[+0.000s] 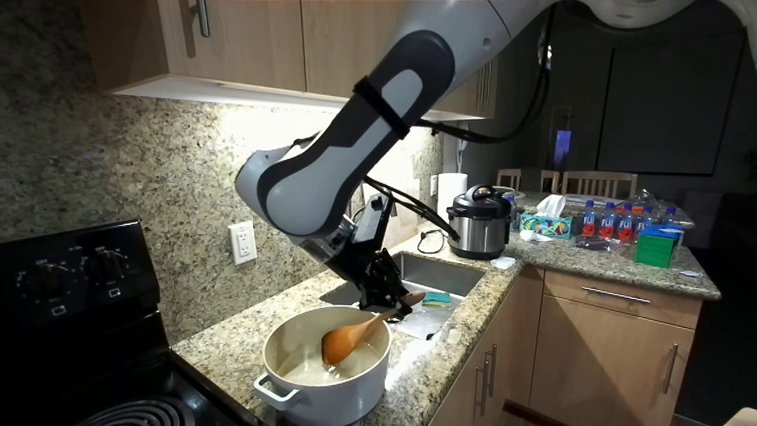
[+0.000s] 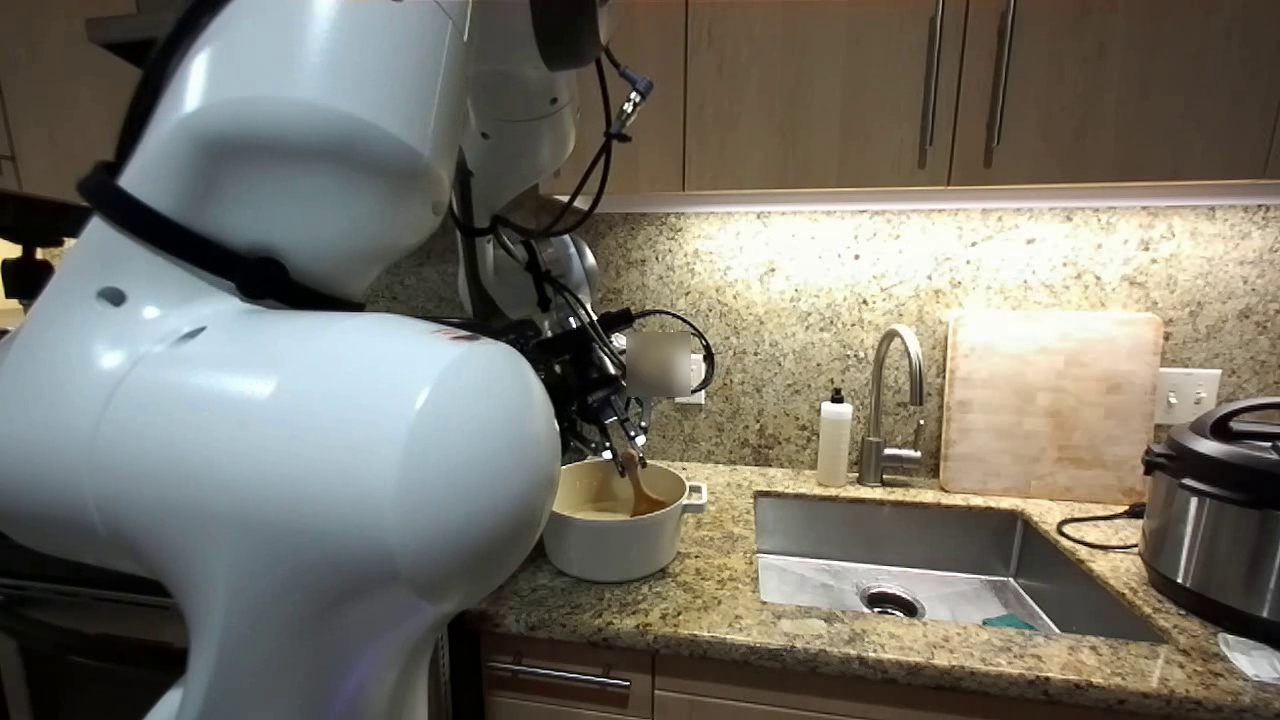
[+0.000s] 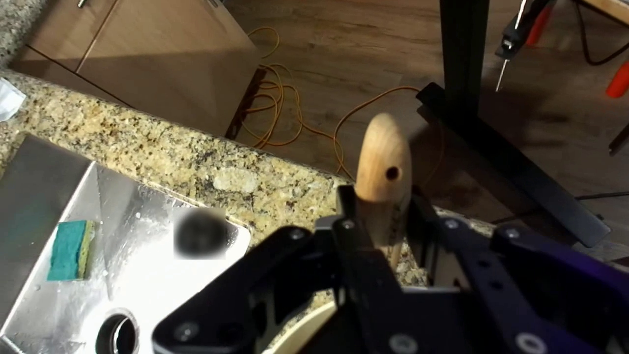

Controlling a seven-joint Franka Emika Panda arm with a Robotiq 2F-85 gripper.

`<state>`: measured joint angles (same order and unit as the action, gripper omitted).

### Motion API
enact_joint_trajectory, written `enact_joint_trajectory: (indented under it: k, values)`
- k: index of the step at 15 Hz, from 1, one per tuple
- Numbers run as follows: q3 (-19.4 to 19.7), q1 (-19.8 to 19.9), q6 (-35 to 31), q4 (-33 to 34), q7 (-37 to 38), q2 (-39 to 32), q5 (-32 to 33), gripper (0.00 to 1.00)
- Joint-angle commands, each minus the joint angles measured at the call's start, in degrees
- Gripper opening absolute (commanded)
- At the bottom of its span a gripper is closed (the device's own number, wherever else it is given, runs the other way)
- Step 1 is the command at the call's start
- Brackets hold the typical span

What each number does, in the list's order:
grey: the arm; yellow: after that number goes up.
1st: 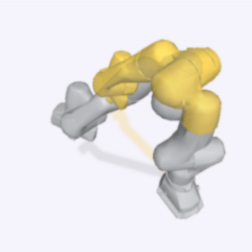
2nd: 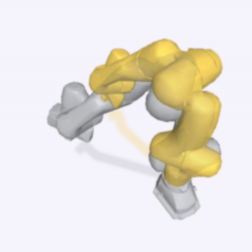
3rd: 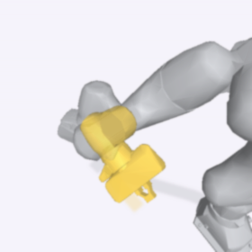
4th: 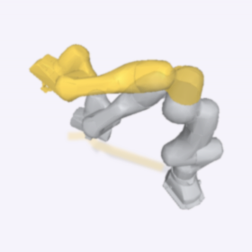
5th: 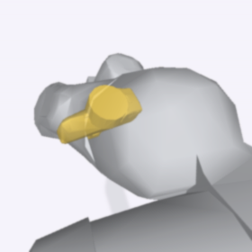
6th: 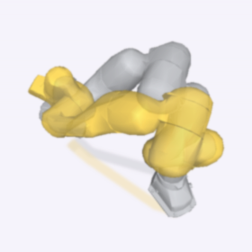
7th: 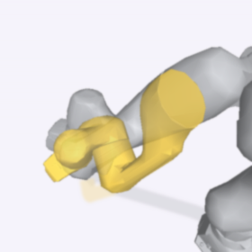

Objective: Use the wooden spoon to stir in the pot

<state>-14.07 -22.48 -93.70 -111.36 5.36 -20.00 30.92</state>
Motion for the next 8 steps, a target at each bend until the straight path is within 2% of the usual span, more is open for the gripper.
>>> enact_joint_trajectory:
  k: [1,8]
  values:
    - [-0.3,-2.2,0.8,2.9,3.5,-2.8,2.4,0.09]
    - [-0.8,-5.2,4.8,7.8,-2.0,-7.6,4.4,0.09]
